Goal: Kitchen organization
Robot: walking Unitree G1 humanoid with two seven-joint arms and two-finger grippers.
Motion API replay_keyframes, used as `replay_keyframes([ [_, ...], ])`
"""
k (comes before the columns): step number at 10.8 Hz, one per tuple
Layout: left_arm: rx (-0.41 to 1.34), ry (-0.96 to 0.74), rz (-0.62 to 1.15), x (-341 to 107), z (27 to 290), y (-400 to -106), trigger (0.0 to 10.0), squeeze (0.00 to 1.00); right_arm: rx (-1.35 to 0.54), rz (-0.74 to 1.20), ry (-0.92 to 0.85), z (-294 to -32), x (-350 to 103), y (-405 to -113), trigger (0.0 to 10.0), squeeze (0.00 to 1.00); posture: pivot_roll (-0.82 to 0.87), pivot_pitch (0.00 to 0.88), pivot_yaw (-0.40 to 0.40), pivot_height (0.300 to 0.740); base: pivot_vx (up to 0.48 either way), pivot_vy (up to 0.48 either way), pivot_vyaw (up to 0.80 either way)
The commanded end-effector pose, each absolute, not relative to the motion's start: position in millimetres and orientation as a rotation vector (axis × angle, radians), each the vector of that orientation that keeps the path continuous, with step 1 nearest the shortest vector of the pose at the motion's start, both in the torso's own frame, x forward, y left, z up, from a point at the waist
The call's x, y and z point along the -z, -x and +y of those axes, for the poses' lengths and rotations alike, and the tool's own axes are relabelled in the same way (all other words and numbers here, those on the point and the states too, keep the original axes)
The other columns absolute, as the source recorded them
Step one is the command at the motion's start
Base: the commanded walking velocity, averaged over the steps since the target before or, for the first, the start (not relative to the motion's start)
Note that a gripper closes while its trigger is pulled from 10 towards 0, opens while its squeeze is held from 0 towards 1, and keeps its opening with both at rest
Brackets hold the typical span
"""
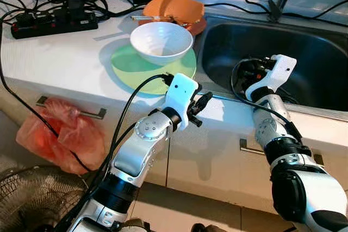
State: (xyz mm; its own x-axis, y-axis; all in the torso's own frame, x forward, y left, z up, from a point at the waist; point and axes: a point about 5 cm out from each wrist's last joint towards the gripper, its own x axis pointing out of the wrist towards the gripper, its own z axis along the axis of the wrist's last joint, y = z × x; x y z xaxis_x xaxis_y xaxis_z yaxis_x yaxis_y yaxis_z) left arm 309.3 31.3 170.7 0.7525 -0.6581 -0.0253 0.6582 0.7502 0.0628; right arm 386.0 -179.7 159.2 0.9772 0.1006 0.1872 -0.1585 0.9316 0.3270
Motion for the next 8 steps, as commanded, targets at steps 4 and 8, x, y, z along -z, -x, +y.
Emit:
replay_keyframes([
  [4, 0.724, -0.067, 0.0, -171.7, 29.5, -306.2, 10.0, 0.0, -0.156, -0.133, -0.337, -173.6, -150.8, -385.2, 10.0, 0.98, 0.21, 0.102, -0.043, 0.74, 0.0, 0.0, 0.0],
  [8, 0.718, -0.066, 0.001, -171.0, 29.4, -306.5, 10.0, 0.0, -0.159, -0.155, -0.337, -173.2, -156.4, -386.8, 10.0, 0.0, 0.21, 0.106, -0.043, 0.74, 0.0, 0.0, 0.0],
])
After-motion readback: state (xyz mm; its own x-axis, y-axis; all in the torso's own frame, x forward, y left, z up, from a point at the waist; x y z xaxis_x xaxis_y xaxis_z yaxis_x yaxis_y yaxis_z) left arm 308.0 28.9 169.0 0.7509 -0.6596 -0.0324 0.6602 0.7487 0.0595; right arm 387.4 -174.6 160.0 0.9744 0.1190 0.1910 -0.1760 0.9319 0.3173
